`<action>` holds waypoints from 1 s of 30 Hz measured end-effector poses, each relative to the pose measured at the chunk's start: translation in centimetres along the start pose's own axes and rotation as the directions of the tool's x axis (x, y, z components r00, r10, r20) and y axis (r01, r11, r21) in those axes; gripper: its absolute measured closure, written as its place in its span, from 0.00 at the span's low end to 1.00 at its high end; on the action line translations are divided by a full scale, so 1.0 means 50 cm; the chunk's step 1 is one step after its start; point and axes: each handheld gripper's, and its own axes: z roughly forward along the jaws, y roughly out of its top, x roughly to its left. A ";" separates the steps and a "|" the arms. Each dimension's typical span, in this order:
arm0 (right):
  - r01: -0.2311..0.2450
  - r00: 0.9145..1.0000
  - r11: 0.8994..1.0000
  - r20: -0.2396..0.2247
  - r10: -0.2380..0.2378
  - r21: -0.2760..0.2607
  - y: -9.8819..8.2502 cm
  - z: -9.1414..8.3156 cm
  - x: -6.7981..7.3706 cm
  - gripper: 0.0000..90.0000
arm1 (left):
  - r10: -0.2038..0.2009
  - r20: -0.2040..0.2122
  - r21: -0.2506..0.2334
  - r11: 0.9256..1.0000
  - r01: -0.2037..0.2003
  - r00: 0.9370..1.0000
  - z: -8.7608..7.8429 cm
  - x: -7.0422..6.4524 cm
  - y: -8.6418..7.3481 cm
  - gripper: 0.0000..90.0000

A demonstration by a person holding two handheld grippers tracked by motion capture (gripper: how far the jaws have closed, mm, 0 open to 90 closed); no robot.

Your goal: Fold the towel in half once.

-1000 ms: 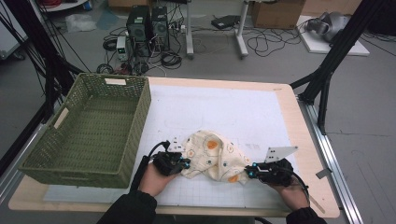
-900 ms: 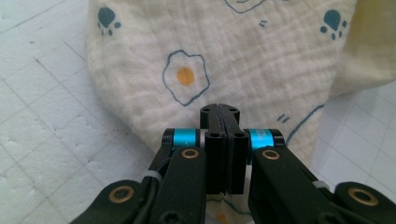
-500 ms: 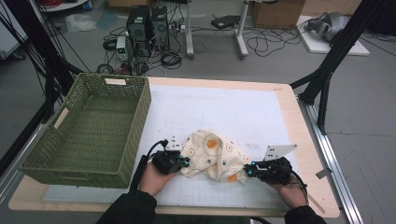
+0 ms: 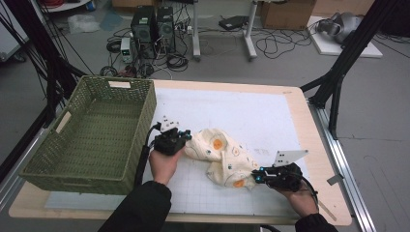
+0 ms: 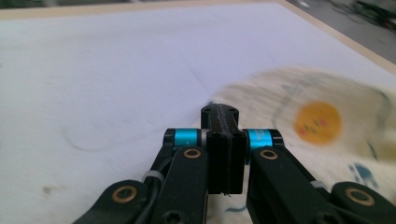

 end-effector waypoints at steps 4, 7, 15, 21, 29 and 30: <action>0.000 1.000 1.000 0.000 0.000 0.000 -0.001 -0.001 -0.003 0.91 | 0.017 0.044 -0.017 1.000 -0.016 0.999 -0.017 -0.004 0.002 0.78; -0.002 1.000 1.000 0.003 0.002 -0.004 -0.002 -0.001 -0.004 0.91 | 0.050 0.120 -0.009 0.999 -0.049 0.991 -0.037 -0.021 -0.010 0.73; -0.004 1.000 1.000 0.009 0.004 -0.010 0.000 -0.005 0.000 0.91 | 0.096 0.230 0.071 0.991 -0.115 0.968 -0.059 -0.048 -0.069 0.64; -0.005 1.000 1.000 0.008 0.005 -0.015 0.001 -0.005 -0.002 0.91 | 0.111 0.262 0.120 0.982 -0.147 0.959 -0.050 -0.053 -0.086 0.54; 0.005 1.000 1.000 0.001 -0.005 -0.011 0.003 -0.002 -0.001 0.91 | 0.189 0.231 0.202 0.950 -0.237 0.954 -0.022 -0.060 -0.105 0.54; 0.005 1.000 1.000 0.000 -0.005 -0.010 0.003 -0.001 -0.001 0.91 | 0.199 0.221 0.209 0.947 -0.245 0.955 -0.018 -0.061 -0.107 0.60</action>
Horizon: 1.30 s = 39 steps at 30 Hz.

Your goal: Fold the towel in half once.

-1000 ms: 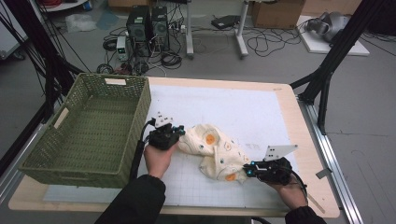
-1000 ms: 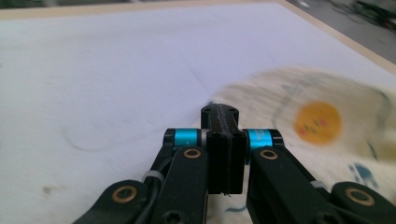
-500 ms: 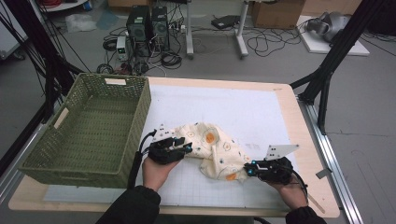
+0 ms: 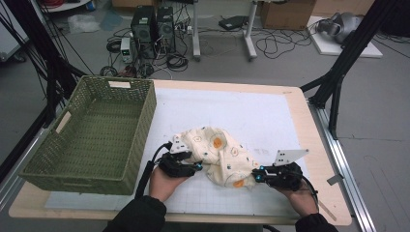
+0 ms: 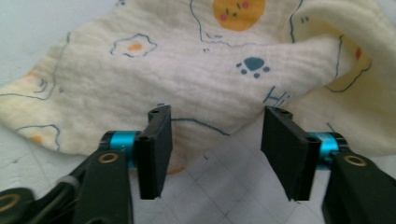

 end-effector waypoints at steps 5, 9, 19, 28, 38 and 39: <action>0.002 1.000 1.000 -0.004 -0.002 0.004 0.000 0.001 0.001 0.91 | -0.007 -0.016 0.000 1.000 0.007 1.000 0.007 0.007 0.000 0.88; 0.005 1.000 1.000 -0.007 -0.005 0.001 0.000 -0.001 0.002 0.91 | 0.002 -0.016 -0.019 1.000 -0.003 1.000 -0.004 0.005 0.002 0.97; 0.024 1.000 1.000 -0.013 -0.024 -0.016 0.008 -0.008 0.013 0.92 | -0.095 -0.002 -0.181 0.979 0.093 0.995 -0.087 0.027 0.040 0.97; 0.037 0.999 0.998 -0.016 -0.038 -0.052 0.017 -0.020 0.018 0.93 | -0.164 -0.061 -0.220 0.964 0.148 0.985 -0.095 0.062 0.065 0.97; 0.017 1.000 1.000 -0.014 -0.018 -0.025 0.007 -0.011 0.010 0.93 | -0.167 -0.076 -0.142 0.978 0.156 0.983 -0.060 0.071 0.052 0.79; 0.016 1.000 1.000 -0.010 -0.017 -0.021 0.006 -0.011 0.009 0.92 | -0.167 -0.074 -0.140 0.978 0.155 0.983 -0.061 0.069 0.051 0.77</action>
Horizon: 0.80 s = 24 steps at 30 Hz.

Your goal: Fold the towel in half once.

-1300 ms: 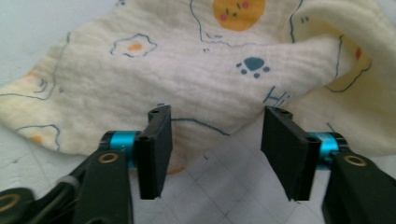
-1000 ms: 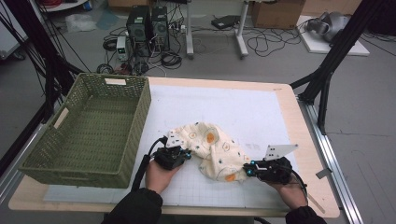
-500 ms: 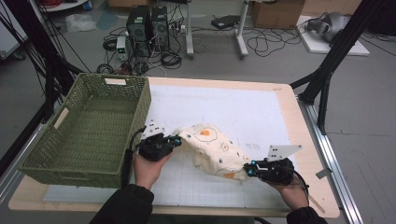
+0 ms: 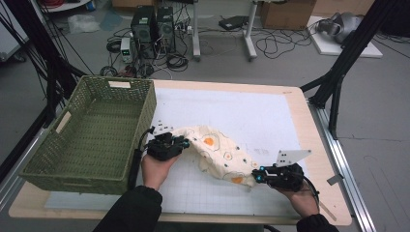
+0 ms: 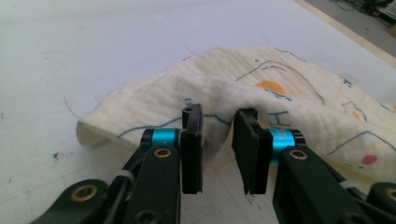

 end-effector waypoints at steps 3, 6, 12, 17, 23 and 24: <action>-0.002 1.000 1.000 0.003 0.002 0.000 -0.001 0.001 -0.001 0.92 | 0.017 0.008 -0.006 1.000 -0.017 1.000 -0.004 -0.005 0.000 0.77; -0.004 1.000 1.000 0.003 0.004 0.001 -0.001 0.002 0.000 0.91 | 0.014 0.019 -0.005 1.000 -0.014 1.000 -0.005 -0.007 0.001 0.78; -0.012 1.000 1.000 0.004 0.012 0.007 -0.003 0.007 -0.001 0.86 | 0.034 0.056 -0.008 0.999 -0.034 0.998 -0.010 -0.019 -0.010 0.87; -0.017 1.000 1.000 0.006 0.017 -0.001 -0.001 0.007 -0.001 0.83 | 0.025 0.063 0.001 1.000 -0.025 0.998 -0.011 -0.017 -0.020 0.88; -0.049 0.999 0.998 0.018 0.050 -0.027 -0.002 0.007 -0.008 0.67 | 0.016 0.091 -0.035 0.999 -0.013 0.996 -0.035 -0.027 -0.027 0.71; -0.054 0.998 0.998 0.023 0.054 -0.031 -0.003 0.007 -0.009 0.64 | 0.016 0.095 -0.044 0.999 -0.012 0.995 -0.043 -0.032 -0.031 0.67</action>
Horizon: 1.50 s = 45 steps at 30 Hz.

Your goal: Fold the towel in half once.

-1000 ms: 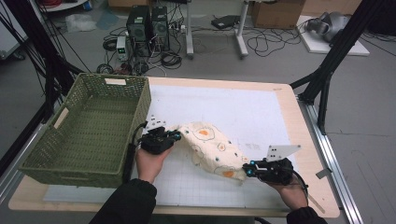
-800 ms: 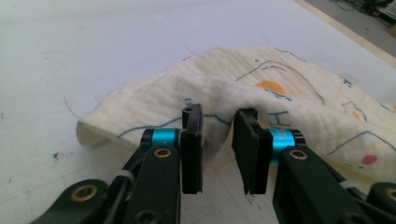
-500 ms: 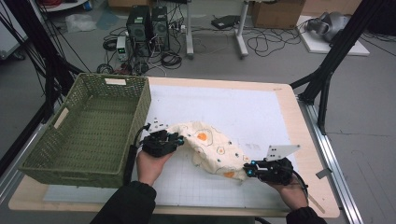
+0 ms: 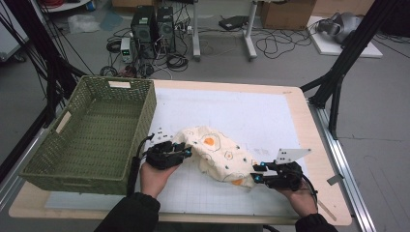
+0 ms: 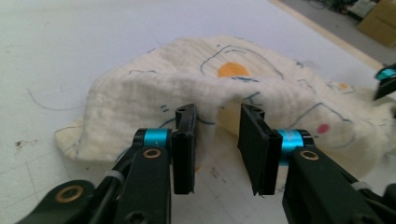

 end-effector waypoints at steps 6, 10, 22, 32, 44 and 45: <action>-0.067 0.997 0.997 0.025 0.068 -0.041 -0.005 -0.006 -0.007 0.48 | 0.077 0.009 -0.030 0.997 -0.076 0.997 -0.038 -0.033 -0.018 0.55; -0.080 0.996 0.996 0.024 0.081 -0.044 -0.007 -0.003 -0.007 0.46 | 0.113 0.023 -0.051 0.992 -0.112 0.993 -0.053 -0.048 -0.022 0.54; -0.066 0.998 0.997 0.007 0.066 -0.033 -0.009 0.004 0.000 0.46 | 0.140 0.078 0.052 0.988 -0.144 0.987 -0.021 -0.066 -0.058 0.61; -0.032 0.999 0.999 0.019 0.031 0.032 -0.009 0.021 0.003 0.50 | 0.134 0.109 0.183 0.971 -0.153 0.985 0.051 -0.068 -0.070 0.72; -0.008 0.999 0.995 0.042 0.004 0.095 -0.007 0.043 -0.002 0.62 | 0.142 0.053 0.205 0.967 -0.150 0.988 0.105 -0.065 -0.056 0.96; -0.004 0.999 0.995 0.040 0.000 0.098 -0.006 0.045 -0.003 0.66 | 0.140 0.051 0.200 0.969 -0.147 0.989 0.103 -0.064 -0.055 0.96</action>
